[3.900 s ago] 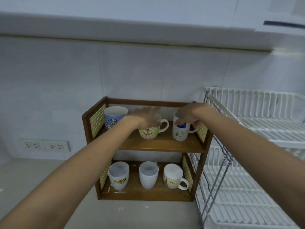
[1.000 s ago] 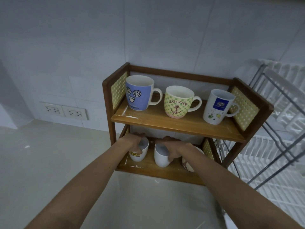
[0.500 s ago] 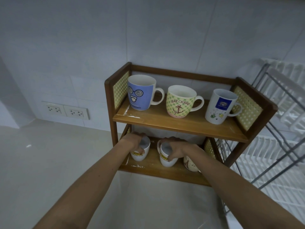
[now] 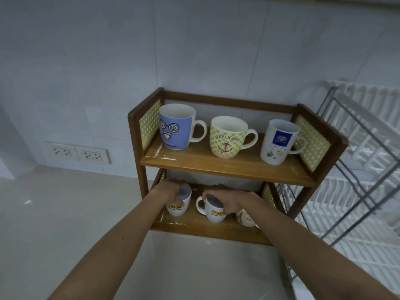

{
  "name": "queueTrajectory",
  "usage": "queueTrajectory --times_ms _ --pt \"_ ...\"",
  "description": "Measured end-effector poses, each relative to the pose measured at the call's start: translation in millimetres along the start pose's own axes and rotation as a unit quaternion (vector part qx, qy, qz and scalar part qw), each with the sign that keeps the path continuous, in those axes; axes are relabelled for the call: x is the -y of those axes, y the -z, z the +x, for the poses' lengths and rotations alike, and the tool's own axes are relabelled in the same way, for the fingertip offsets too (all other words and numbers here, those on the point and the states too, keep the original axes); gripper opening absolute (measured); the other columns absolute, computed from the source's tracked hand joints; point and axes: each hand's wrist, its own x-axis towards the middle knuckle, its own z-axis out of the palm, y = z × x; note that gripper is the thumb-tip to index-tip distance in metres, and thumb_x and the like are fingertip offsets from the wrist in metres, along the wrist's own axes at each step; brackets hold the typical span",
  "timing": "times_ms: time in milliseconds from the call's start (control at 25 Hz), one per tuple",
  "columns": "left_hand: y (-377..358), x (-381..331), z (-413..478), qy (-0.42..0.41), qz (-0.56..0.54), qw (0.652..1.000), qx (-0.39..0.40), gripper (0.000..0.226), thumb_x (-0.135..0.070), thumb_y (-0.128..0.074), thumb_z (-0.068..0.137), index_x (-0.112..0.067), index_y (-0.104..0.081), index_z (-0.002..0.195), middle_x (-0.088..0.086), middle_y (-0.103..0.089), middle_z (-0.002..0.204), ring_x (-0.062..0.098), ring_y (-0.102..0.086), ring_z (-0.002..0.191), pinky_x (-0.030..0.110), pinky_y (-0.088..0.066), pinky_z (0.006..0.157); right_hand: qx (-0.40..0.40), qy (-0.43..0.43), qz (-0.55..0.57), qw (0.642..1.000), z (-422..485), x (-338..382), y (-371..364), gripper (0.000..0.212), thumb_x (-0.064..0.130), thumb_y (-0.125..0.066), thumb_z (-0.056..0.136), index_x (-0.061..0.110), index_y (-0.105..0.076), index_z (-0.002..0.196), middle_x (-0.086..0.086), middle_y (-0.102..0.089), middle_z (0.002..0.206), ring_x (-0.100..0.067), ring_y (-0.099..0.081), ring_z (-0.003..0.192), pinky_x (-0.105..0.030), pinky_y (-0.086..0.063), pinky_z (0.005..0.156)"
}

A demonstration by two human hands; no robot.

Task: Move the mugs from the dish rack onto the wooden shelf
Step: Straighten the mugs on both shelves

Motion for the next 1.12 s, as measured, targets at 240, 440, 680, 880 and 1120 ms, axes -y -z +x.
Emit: queueTrajectory --times_ms 240,440,680,880,1120 --pt "-4.2 -34.3 -3.7 -0.073 0.001 0.996 -0.055 0.084 -0.06 -0.052 0.086 -0.021 -0.018 0.153 0.005 -0.012 0.163 0.026 -0.018 0.148 0.044 -0.027 0.116 0.08 -0.248 0.013 0.965 -40.3 -30.4 34.6 0.084 0.041 -0.065 0.084 0.026 -0.016 0.151 -0.006 -0.022 0.158 -0.029 -0.028 0.14 -0.043 -0.031 0.113" --pt "-9.2 -96.0 10.6 -0.096 0.005 0.995 -0.038 0.097 -0.065 -0.055 0.08 -0.021 -0.009 0.154 0.006 -0.015 0.162 0.027 -0.025 0.145 0.046 -0.027 0.114 0.065 -0.269 -0.111 0.955 -59.5 -41.1 7.7 0.063 0.028 -0.052 0.093 0.025 -0.023 0.149 -0.011 -0.037 0.15 -0.03 -0.043 0.132 -0.038 -0.042 0.103" --pt "-14.5 -109.5 20.2 -0.046 0.053 0.996 -0.048 0.087 -0.067 -0.06 0.075 -0.015 -0.036 0.141 0.008 -0.051 0.14 0.03 -0.051 0.123 0.039 -0.044 0.092 0.011 -0.278 0.052 0.959 -57.3 -48.2 -12.0 0.091 0.054 -0.067 0.078 0.025 -0.019 0.15 -0.011 -0.028 0.154 -0.032 -0.037 0.135 -0.042 -0.04 0.105" --pt "-13.5 -110.2 19.7 -0.041 0.048 0.997 -0.047 0.084 -0.064 -0.063 0.075 -0.017 -0.039 0.14 0.006 -0.052 0.139 0.027 -0.052 0.123 0.036 -0.046 0.088 0.05 -0.164 0.037 0.985 -57.5 -46.4 -6.4 0.066 0.0 -0.07 0.074 0.02 -0.048 0.133 -0.006 -0.047 0.137 -0.029 -0.048 0.123 -0.043 -0.047 0.1" --pt "-14.7 -109.6 18.9 -0.048 0.039 0.996 -0.061 0.081 -0.06 -0.065 0.074 -0.018 -0.039 0.139 0.005 -0.054 0.136 0.026 -0.054 0.121 0.036 -0.047 0.087 -0.022 -0.328 0.039 0.944 -43.5 -40.2 -9.6 0.077 0.057 -0.06 0.08 0.018 -0.035 0.142 -0.011 -0.042 0.142 -0.032 -0.044 0.128 -0.039 -0.045 0.096"
